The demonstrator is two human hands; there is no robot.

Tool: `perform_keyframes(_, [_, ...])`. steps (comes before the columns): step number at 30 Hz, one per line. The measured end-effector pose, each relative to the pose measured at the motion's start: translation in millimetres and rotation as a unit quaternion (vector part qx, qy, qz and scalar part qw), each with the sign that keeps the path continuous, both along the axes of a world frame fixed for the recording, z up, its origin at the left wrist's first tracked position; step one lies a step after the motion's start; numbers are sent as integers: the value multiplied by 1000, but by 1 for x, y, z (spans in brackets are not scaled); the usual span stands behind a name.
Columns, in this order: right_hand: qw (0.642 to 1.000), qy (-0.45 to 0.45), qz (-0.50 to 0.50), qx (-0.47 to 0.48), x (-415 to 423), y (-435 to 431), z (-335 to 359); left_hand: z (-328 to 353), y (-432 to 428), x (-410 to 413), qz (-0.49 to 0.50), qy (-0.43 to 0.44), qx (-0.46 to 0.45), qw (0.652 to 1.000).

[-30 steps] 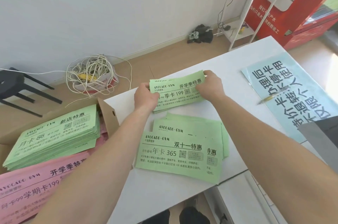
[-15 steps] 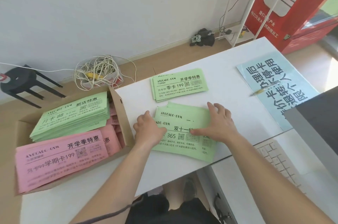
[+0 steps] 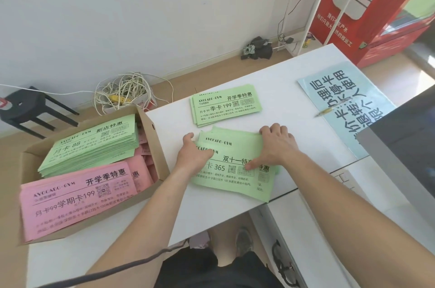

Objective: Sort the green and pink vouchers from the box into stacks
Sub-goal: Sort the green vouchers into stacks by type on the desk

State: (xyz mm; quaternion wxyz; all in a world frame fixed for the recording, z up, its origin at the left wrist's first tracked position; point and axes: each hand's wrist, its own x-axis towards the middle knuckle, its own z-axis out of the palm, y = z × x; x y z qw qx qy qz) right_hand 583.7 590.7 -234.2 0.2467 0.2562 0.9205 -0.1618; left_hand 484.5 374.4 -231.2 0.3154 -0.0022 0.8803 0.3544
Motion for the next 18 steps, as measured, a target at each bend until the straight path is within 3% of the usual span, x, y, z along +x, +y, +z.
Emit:
perform_keyframes(7, [998,-50,36,5,-12,1,4,-2,-6,-6,-81,-31,-45,995])
perform_keyframes(18, [993,-53,103,0,-20,3,5,-3,-9,-3,-86,-53,-76,992])
